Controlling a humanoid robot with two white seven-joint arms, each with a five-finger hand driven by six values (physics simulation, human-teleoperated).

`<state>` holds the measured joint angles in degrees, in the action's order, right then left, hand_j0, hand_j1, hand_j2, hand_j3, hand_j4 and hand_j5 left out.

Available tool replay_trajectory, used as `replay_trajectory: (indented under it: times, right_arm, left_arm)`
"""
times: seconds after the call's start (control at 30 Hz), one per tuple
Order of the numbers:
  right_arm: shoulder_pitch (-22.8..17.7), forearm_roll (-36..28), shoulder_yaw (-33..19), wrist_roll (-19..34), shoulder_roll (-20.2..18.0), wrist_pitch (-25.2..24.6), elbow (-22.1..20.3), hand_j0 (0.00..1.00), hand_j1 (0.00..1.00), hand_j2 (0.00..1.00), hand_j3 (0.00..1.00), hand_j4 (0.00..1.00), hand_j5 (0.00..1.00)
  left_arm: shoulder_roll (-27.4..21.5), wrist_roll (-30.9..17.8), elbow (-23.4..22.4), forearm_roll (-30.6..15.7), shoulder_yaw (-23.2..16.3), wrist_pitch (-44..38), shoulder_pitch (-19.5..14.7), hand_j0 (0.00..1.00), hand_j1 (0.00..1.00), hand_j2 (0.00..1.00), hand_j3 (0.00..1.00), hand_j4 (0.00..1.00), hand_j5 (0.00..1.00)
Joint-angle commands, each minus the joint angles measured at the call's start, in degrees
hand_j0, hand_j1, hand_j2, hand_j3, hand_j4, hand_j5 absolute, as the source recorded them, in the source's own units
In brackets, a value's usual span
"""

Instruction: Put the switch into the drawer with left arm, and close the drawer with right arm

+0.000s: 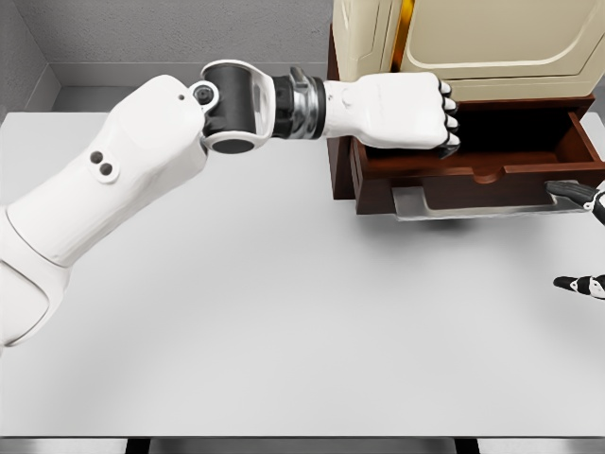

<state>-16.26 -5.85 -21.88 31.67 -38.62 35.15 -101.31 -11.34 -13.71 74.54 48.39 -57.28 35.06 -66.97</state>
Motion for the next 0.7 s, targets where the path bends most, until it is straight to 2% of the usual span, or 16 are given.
replay_trajectory:
  times: [0.0,0.1,0.13,0.17,0.67]
  right_arm:
    - [0.00,-0.48,0.00,-0.03,-0.05,-0.15,-0.03,1.00,1.00,1.00,1.00,1.00,1.00]
    - [0.00,-0.48,0.00,-0.03,-0.05,-0.15,-0.03,1.00,1.00,1.00,1.00,1.00,1.00]
    - [0.00,-0.48,0.00,-0.03,-0.05,-0.15,-0.03,1.00,1.00,1.00,1.00,1.00,1.00]
    - [0.00,-0.48,0.00,-0.03,-0.05,-0.15,-0.03,1.00,1.00,1.00,1.00,1.00,1.00]
    - [0.00,-0.48,0.00,-0.03,-0.05,-0.15,-0.03,1.00,1.00,1.00,1.00,1.00,1.00]
  left_arm:
    - [0.00,-0.26,0.08,2.58,0.15,-0.06,0.00,0.53,0.53,0.53,0.53,0.53,0.53]
    - [0.09,-0.26,0.16,4.60,0.07,-0.06,0.00,0.69,0.69,0.69,0.69,0.69,0.69]
    - [0.35,-0.26,0.08,4.95,-0.02,-0.06,0.00,0.82,0.82,0.82,0.82,0.82,0.82]
    - [0.88,-0.18,-0.10,4.95,-0.02,-0.06,-0.09,1.00,1.00,1.00,1.00,1.00,1.00]
    - [1.50,0.18,-1.33,3.90,0.33,-0.06,-0.62,1.00,1.00,1.00,1.00,1.00,1.00]
